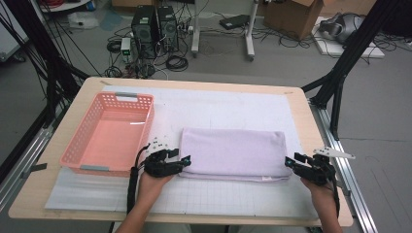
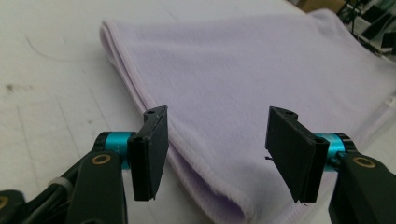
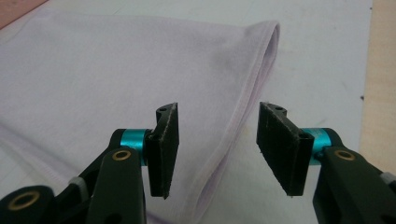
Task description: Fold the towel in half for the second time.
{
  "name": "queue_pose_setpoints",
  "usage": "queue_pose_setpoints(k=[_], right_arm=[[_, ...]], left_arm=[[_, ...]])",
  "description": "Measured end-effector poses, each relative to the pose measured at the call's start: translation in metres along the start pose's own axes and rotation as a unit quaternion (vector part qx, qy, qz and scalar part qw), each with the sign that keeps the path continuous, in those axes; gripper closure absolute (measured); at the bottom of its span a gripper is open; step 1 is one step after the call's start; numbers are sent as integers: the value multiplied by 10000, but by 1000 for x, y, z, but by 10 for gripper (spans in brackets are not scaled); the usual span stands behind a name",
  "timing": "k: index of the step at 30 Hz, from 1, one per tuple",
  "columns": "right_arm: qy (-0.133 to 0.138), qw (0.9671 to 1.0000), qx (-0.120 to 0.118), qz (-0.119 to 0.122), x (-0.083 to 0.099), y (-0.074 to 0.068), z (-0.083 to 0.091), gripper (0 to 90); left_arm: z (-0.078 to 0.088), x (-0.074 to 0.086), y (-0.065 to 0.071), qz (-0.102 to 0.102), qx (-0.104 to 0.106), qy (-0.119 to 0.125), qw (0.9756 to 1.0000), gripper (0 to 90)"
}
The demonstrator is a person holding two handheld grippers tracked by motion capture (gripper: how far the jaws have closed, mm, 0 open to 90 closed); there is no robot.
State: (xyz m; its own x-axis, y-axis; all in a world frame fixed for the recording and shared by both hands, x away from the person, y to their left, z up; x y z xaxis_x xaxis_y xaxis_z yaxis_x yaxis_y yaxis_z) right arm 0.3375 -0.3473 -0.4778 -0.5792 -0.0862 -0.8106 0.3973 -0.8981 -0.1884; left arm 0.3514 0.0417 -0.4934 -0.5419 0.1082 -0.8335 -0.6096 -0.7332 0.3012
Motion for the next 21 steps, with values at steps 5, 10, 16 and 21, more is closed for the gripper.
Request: queue_pose_setpoints(k=[5,10,16,21], right_arm=[[-95,9999,-56,1,15,-9,12,519],[-450,9984,-267,-216,31,-12,9,762],[-222,9993,-280,-129,24,-16,17,865],[-78,9992,-388,-73,20,-25,30,866]], left_arm=[[2,9,6,-182,-6,-272,9995,573],[6,13,10,-253,-50,-305,9992,806],[16,11,11,-169,2,-14,9999,832],[28,10,16,-136,79,125,9998,830]])
Point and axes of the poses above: each handheld gripper's, and its own axes: z roughly backward along the jaws, x roughly out of its underside, y roughly to its right, the point moved 9 cm from there along -z, roughly forward along the jaws, and after that the axes turned 1 degree about x, right-handed, at the moved point
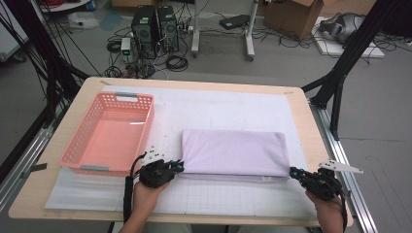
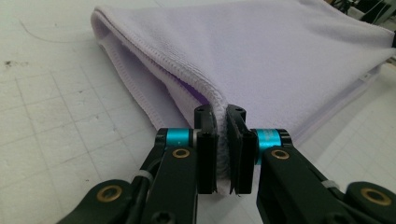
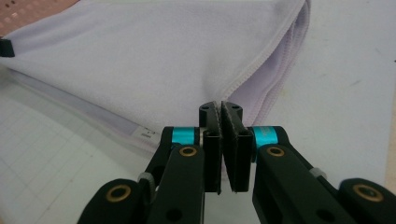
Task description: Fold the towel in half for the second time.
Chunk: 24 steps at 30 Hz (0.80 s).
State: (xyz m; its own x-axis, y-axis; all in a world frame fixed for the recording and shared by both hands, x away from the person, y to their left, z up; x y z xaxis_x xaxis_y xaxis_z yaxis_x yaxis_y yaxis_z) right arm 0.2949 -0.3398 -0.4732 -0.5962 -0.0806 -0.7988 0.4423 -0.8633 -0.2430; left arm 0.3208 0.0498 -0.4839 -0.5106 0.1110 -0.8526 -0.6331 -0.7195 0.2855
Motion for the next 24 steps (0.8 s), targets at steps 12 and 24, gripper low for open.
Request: queue_pose_setpoints(k=[12,24], right_arm=[[186,9974,487,507,-3,0,2,633],[-200,9973,242,662,15,-7,-10,628]], left_arm=[[5,6,-3,-47,-277,172,9995,518],[15,-7,-3,-190,-89,617,9979,394]])
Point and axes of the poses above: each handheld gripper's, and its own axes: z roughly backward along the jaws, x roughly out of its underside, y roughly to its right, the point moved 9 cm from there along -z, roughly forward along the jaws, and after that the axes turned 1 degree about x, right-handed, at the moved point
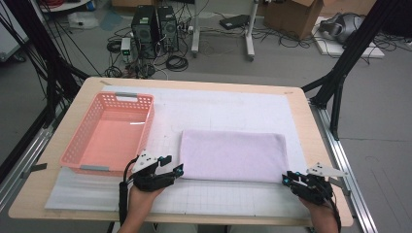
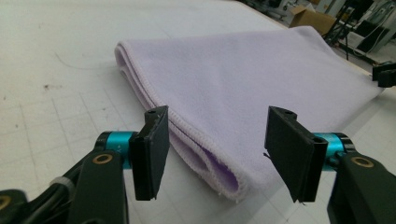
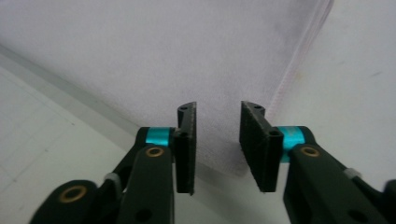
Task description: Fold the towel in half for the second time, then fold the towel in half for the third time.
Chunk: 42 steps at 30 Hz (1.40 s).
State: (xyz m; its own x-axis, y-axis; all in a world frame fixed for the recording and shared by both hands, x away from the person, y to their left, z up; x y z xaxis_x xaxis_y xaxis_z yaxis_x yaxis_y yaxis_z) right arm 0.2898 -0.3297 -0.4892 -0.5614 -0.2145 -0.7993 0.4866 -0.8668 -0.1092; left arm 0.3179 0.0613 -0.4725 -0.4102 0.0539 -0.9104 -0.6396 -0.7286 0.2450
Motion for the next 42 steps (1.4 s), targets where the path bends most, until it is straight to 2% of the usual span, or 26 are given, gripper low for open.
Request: queue_pose_setpoints(k=[1,3,5,11,16,25,29,37,42], right_arm=[[183,9998,8,-11,-4,0,5,599],[385,9992,35,-65,-9,0,10,537],[513,9987,47,-8,-12,-2,12,493],[517,9986,-32,141,-15,-8,12,384],[595,9979,16,246,-18,-11,13,294],[532,9983,57,226,-16,-8,10,285],[508,9984,52,240,-16,-9,7,285],[488,9985,66,235,-15,-10,4,286],[491,9985,45,237,-16,-12,3,286]], left_arm=[[0,-1,1,-27,26,11,10000,392],[1,-3,2,-75,49,72,9999,366],[2,-5,3,-86,70,166,9998,330],[3,-10,6,-162,46,261,9995,239],[4,-9,8,-222,30,229,9995,234],[2,-7,6,-256,7,184,9995,246],[4,-6,3,-213,-15,169,9996,251],[1,-3,5,-144,76,78,9998,274],[-2,1,3,-104,69,-45,9999,276]])
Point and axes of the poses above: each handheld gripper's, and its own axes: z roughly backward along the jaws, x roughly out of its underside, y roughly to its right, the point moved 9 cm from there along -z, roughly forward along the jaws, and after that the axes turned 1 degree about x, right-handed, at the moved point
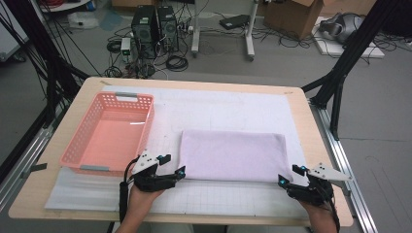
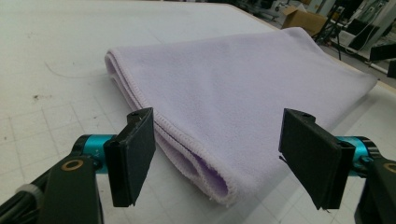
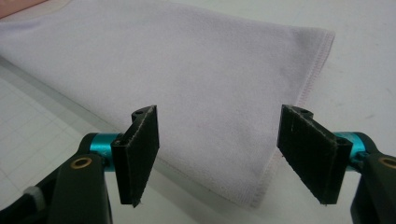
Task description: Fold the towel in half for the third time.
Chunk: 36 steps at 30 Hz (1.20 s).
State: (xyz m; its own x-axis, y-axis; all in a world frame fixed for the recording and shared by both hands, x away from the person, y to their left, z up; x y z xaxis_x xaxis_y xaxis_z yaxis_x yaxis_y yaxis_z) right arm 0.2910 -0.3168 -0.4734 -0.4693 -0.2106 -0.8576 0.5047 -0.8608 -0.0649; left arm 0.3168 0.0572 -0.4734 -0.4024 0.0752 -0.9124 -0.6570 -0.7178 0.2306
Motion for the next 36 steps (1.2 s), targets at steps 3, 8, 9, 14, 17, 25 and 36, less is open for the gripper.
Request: queue_pose_setpoints(k=[3,8,9,14,17,25,36], right_arm=[[-14,10000,-13,57,-2,-1,-3,286],[31,10000,-50,20,-8,1,-10,286],[22,10000,-78,-1,-10,1,-12,286],[50,9997,-228,112,-22,-7,-23,288],[67,9993,-313,191,-30,-15,-30,288],[85,9977,-531,404,-61,-34,-59,285],[-469,9909,-1016,750,-102,-67,-123,195]], left_arm=[[-2,3,-1,118,50,-73,9999,267],[-4,9,-4,154,-123,-300,9994,266],[-4,11,-4,170,-113,-337,9992,266],[-7,15,-7,295,-181,-521,9980,291],[-7,16,-9,432,-202,-579,9972,311],[-12,19,-11,528,-213,-802,9952,318],[-21,23,-8,390,-281,-1179,9919,342]])
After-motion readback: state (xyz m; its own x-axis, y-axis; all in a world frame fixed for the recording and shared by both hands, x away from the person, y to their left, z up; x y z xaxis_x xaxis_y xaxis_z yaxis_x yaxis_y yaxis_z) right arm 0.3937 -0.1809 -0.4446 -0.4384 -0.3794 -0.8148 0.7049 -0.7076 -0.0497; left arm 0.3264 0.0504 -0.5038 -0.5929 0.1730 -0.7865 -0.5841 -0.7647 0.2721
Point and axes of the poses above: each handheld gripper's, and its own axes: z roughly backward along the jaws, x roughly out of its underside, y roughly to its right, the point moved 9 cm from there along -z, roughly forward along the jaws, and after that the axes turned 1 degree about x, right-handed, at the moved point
